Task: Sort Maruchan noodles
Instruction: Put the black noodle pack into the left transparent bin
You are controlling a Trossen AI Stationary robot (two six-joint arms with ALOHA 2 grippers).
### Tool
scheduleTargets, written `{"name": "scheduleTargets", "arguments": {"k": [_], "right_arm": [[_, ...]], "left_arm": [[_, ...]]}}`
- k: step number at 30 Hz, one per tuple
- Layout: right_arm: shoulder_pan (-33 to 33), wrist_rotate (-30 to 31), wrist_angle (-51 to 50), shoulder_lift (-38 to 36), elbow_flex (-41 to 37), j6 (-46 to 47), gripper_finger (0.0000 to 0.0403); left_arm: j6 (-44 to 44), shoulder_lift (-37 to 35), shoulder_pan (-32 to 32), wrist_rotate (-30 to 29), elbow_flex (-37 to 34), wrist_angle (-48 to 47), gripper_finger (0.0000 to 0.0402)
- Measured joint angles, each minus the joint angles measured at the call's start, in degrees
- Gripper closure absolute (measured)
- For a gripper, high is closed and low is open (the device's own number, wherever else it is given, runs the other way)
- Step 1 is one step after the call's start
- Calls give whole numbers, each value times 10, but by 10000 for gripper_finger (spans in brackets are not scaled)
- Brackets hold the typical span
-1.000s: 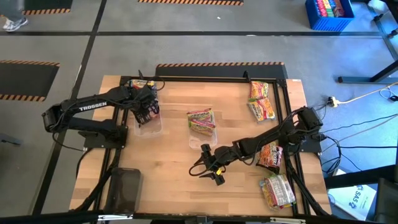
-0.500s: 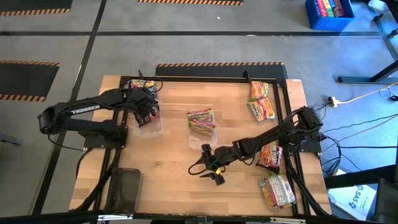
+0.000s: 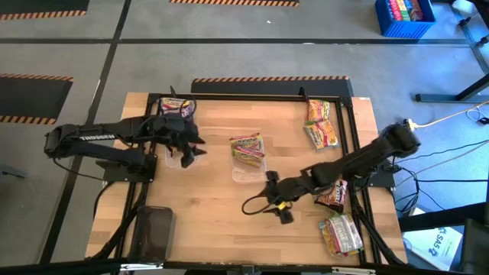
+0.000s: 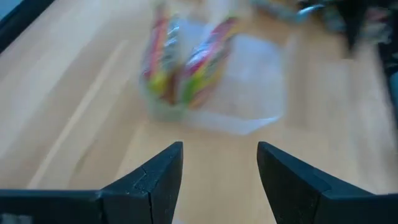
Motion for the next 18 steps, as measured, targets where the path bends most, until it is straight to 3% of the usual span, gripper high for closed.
{"name": "scheduleTargets", "arguments": {"k": [9,18], "right_arm": [[44,29,-339,-126,0,243,139],[126,99,-549,-177,0,491,139]], "left_arm": [[-38,37,-165,-86,-9,120,202],[-53,108,-278,-173,-16,193,202]]}}
